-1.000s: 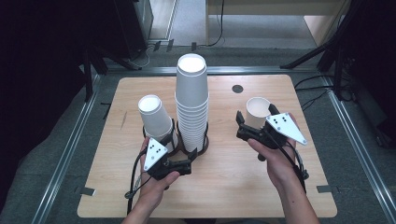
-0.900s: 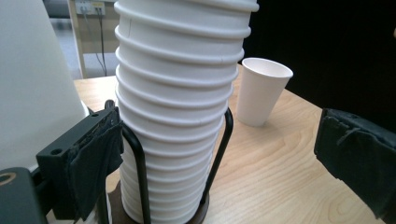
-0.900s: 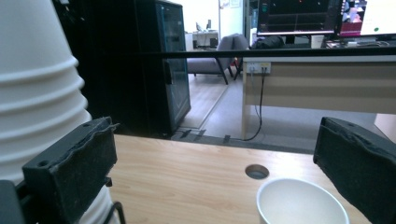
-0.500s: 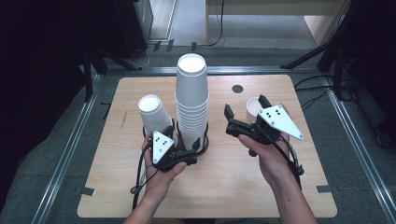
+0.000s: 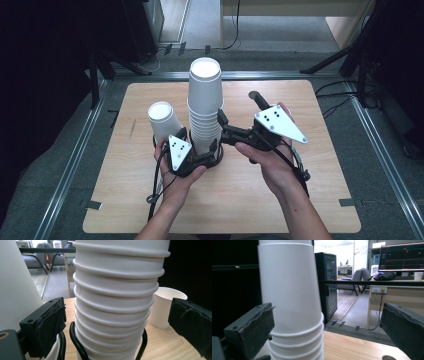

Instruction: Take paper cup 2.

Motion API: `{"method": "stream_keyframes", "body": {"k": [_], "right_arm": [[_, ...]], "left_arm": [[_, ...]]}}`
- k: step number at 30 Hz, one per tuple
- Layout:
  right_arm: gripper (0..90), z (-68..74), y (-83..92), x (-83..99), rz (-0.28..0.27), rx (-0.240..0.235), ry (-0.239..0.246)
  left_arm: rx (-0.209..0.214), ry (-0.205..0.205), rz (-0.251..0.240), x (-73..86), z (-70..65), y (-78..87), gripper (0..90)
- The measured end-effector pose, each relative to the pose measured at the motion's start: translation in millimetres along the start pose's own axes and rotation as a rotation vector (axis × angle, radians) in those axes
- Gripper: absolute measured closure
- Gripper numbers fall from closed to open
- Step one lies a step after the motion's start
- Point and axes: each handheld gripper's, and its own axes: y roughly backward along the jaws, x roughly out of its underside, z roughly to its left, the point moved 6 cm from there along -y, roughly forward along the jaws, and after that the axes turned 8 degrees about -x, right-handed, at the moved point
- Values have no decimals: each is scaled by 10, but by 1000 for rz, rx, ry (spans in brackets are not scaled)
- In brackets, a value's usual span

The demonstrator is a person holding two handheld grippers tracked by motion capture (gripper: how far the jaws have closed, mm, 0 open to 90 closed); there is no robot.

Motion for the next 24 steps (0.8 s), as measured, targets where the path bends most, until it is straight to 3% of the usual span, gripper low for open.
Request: {"method": "stream_keyframes", "body": {"k": [9,14,24], "right_arm": [[0,101,-184,-30,15,-37,4],[0,121,-272,-16,25,-58,-1],[0,151,-404,-19,42,-74,12]], "left_arm": [[-24,-14,-24,-26,8,-70,17],[-32,-66,-41,-24,-31,-119,17],[-31,-52,-54,-45,-64,-190,16]]}}
